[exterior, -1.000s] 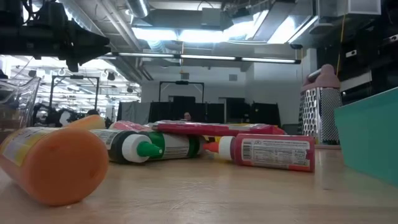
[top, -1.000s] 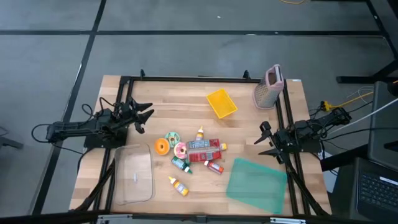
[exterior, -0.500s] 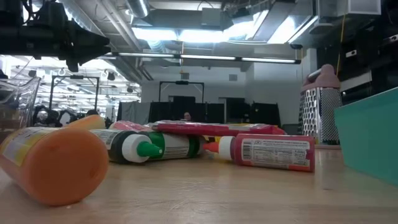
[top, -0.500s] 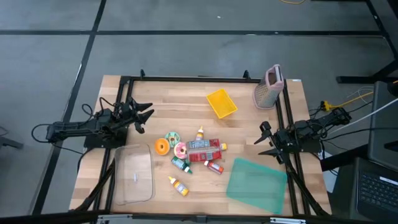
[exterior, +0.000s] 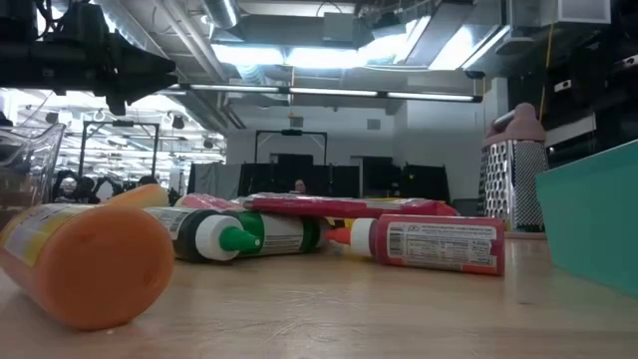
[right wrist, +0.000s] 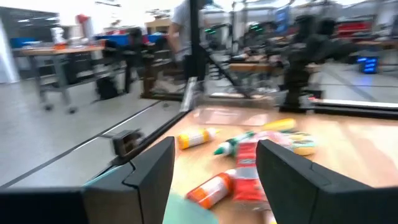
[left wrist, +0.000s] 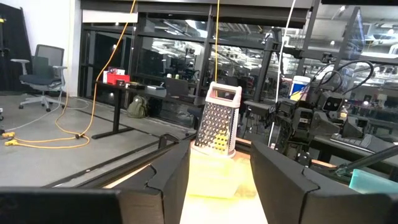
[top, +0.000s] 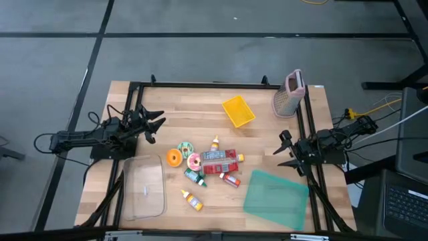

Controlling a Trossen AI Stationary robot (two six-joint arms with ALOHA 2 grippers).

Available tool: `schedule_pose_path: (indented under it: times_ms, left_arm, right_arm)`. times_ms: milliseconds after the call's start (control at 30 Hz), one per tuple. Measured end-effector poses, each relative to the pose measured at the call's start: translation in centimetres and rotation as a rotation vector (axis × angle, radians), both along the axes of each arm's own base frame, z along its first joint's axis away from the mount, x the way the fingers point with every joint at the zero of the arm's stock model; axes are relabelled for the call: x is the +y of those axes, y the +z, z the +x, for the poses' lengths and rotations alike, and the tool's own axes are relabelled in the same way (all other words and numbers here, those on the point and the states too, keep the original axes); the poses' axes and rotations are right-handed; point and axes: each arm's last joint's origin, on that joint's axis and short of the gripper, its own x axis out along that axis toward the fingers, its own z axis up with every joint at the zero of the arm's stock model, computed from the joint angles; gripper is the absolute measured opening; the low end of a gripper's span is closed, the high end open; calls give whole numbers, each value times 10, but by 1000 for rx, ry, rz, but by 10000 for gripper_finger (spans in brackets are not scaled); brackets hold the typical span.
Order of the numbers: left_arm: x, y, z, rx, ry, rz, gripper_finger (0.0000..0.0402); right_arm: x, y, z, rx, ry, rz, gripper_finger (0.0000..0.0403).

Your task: Pick & Place Food Item

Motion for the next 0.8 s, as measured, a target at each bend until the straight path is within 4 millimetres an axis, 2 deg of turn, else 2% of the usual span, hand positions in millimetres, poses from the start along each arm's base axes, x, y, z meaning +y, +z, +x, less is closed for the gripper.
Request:
schedule_pose_path:
  times_ms: [200,467,800]
  left_arm:
    - [0,0,0,0,0,0,163]
    - [0,0,0,0,0,0,161]
    - [0,0,0,0,0,0,163]
  right_arm:
    - [-4,4,1,-32,-150,27,223]
    - [-5,10,1,-119,-187,-64,223]
    - [-8,11,1,-124,-275,-50,223]
